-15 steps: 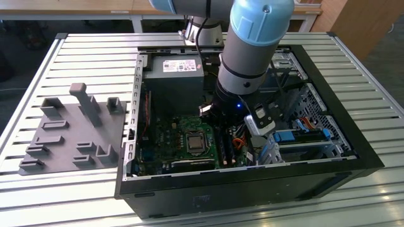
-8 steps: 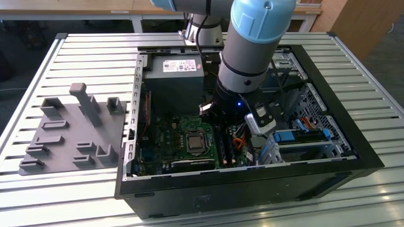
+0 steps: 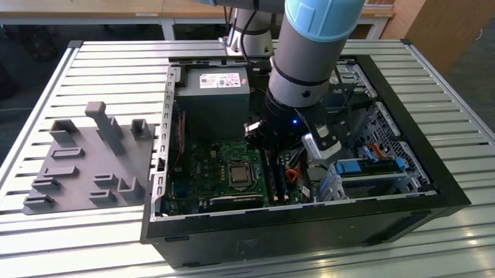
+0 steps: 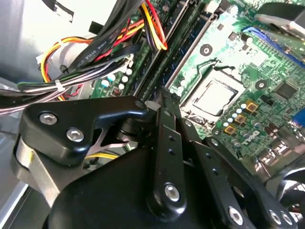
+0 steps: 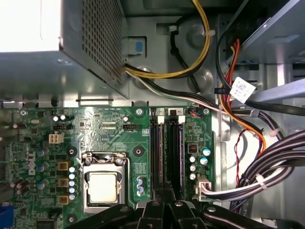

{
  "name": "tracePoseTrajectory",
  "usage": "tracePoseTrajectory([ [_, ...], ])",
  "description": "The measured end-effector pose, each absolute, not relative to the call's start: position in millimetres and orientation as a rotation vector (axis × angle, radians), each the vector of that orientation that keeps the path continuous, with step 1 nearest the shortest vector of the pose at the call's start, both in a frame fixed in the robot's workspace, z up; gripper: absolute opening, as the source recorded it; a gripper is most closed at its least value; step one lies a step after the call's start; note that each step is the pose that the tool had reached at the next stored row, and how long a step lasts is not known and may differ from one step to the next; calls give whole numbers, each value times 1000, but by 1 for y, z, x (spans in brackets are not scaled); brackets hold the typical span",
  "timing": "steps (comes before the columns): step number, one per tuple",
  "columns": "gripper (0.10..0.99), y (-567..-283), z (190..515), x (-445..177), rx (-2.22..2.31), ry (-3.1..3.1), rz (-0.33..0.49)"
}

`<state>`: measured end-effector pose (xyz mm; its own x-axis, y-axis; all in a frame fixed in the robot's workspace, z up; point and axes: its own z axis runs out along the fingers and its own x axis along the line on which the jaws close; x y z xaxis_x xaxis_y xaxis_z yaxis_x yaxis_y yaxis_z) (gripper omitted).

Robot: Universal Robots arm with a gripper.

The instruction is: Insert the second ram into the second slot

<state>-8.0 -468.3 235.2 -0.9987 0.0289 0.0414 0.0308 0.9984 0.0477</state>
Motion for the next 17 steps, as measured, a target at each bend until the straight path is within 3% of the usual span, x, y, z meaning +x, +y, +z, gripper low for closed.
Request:
tracePoseTrajectory([
  [17,106,-468,244,-8,-46,-3097,-75],
])
